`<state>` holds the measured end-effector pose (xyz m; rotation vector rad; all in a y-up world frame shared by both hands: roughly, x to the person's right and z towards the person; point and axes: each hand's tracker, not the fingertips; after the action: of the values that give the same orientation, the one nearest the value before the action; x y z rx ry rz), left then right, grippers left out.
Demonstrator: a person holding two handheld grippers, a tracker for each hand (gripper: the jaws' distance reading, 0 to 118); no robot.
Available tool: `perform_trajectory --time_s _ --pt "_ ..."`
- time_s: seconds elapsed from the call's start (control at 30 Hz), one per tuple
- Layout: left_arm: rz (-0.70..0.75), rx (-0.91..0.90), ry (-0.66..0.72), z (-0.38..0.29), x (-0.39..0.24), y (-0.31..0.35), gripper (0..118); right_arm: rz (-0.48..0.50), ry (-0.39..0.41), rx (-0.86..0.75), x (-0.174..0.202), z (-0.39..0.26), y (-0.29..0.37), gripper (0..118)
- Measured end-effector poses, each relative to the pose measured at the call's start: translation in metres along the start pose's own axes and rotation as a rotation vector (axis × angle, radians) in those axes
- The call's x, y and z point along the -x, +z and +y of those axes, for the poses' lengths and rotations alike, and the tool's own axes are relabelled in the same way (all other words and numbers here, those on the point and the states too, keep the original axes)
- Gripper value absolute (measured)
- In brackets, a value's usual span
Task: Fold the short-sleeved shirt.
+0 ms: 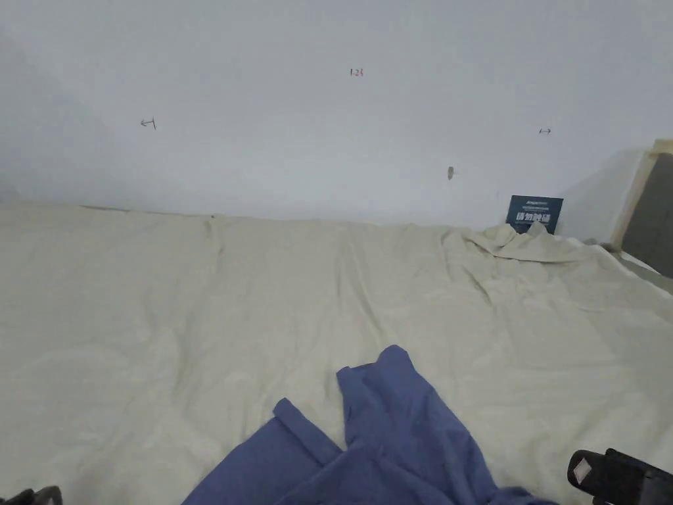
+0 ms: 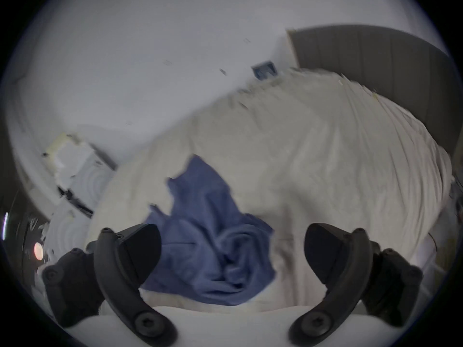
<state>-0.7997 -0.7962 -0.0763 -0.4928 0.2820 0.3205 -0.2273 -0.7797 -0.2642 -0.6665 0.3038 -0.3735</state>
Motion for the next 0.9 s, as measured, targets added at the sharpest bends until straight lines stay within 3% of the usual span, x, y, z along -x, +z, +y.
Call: perform_trajectory --time_s 0.03,0.07,0.1,0.17,0.3,0.43,0.53,0.63,0.67,0.77,0.8,0.83,0.87,0.9 --pt "-0.009 -0.030 -0.021 0.001 -0.004 0.012 21 0.038 0.035 -0.038 0.008 -0.001 0.012 86" --pt "-0.015 -0.058 -0.036 0.003 -0.010 0.024 9 0.042 0.079 -0.073 0.017 -0.004 0.021 61" --pt "-0.016 -0.084 -0.054 0.002 -0.015 0.035 4 0.038 0.121 -0.099 0.026 -0.006 0.029 30" --pt "-0.019 -0.130 -0.055 -0.001 -0.022 0.053 3 0.021 0.160 -0.135 0.040 -0.013 0.040 26" --pt "-0.052 -0.156 -0.024 -0.008 -0.028 0.074 0 0.108 0.098 -0.141 0.056 -0.027 0.053 11" --pt "-0.048 -0.156 -0.011 -0.008 -0.022 0.073 0 0.129 0.162 -0.113 0.070 -0.034 0.055 9" --pt "-0.039 -0.040 -0.038 0.005 -0.010 0.045 0 0.149 0.227 -0.099 0.079 -0.036 0.053 9" --pt "0.057 0.268 -0.082 0.006 0.010 -0.012 0 0.179 0.253 -0.080 0.086 -0.037 0.048 9" --pt "0.029 0.319 -0.082 0.001 0.015 -0.028 0 0.175 0.253 -0.071 0.088 -0.038 0.045 9" --pt "0.000 0.422 0.032 -0.015 0.026 -0.071 0 0.186 0.255 -0.049 0.093 -0.040 0.037 9" --pt "0.012 0.417 0.060 -0.018 0.029 -0.079 7 0.186 0.257 -0.044 0.095 -0.041 0.035 9" --pt "0.028 0.411 0.040 -0.020 0.030 -0.088 23 0.185 0.261 -0.038 0.097 -0.043 0.032 9" --pt "0.023 0.413 0.031 -0.023 0.028 -0.093 54 0.184 0.266 -0.029 0.098 -0.043 0.030 9" --pt "0.018 0.429 0.025 -0.026 0.028 -0.101 99 0.186 0.269 -0.023 0.099 -0.044 0.028 9"
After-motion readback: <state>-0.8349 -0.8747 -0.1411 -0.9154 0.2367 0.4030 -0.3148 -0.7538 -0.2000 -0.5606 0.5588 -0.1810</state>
